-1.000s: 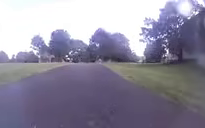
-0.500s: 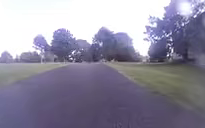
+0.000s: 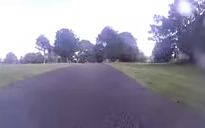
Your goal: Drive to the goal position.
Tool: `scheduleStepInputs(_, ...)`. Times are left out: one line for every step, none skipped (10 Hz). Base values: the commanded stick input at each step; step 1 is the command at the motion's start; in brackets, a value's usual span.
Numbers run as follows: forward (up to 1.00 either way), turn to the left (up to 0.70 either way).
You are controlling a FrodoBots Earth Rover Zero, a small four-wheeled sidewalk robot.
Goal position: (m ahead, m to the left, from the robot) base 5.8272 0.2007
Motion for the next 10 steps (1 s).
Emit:
scheduleStepInputs(1.00, 0.00)
scheduleStepInputs(1.00, 0.00)
scheduleStepInputs(1.00, 0.00)
scheduleStepInputs(1.00, 0.00)
scheduleStepInputs(1.00, 0.00)
scheduleStepInputs(1.00, 0.00)
scheduleStepInputs(1.00, 0.00)
scheduleStepInputs(1.00, 0.00)
scheduleStepInputs(1.00, -0.12)
scheduleStepInputs(1.00, -0.31)
